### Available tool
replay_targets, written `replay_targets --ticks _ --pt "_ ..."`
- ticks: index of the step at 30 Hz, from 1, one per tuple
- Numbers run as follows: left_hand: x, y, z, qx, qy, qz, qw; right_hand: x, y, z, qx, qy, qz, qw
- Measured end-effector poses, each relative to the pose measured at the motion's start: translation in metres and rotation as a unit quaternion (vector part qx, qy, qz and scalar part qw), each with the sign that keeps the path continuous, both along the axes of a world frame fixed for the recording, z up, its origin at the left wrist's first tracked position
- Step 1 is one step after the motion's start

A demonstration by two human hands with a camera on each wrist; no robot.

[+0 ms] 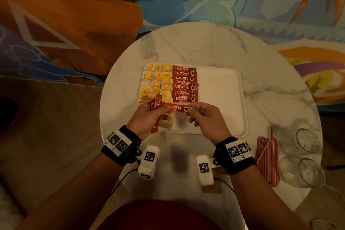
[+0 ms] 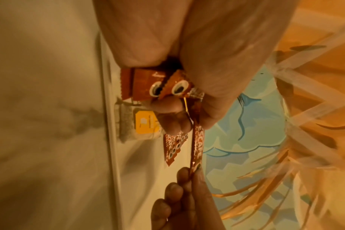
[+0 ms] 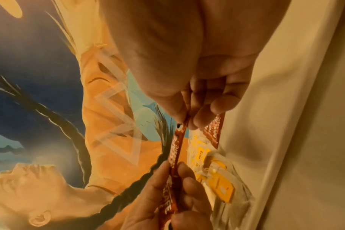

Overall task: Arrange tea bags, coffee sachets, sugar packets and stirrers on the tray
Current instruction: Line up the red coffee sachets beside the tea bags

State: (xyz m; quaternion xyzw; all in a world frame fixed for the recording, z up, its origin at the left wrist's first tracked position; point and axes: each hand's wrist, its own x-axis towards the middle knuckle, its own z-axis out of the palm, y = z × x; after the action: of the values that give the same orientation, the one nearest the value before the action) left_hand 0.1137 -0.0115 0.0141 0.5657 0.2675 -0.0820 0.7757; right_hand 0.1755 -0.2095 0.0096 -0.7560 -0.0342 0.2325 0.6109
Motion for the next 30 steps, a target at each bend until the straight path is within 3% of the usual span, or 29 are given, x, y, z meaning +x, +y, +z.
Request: replay_targets --ticks 3,7,12,21,30 --pt "0.0 0.0 -0.001 -0.021 0.009 0.018 1.0 0.006 -0.003 -0.001 -0.017 -0.016 -0.032 0.999" --pt "0.001 0.004 -0.001 -0.116 0.024 0.048 0.992 0.022 -0.012 -0.01 -0.069 -0.036 -0.069 0.995" --pt "-0.002 0.009 0.006 -0.192 0.015 0.041 0.98 0.035 -0.014 -0.02 -0.147 -0.047 -0.054 0.987" --pt "-0.009 0.009 0.007 -0.179 -0.009 -0.021 0.984 0.042 -0.001 -0.027 -0.254 -0.089 -0.032 0.963" --pt "-0.012 0.005 0.001 -0.062 0.018 -0.05 0.997 0.039 0.0 -0.022 -0.279 -0.107 -0.05 0.953"
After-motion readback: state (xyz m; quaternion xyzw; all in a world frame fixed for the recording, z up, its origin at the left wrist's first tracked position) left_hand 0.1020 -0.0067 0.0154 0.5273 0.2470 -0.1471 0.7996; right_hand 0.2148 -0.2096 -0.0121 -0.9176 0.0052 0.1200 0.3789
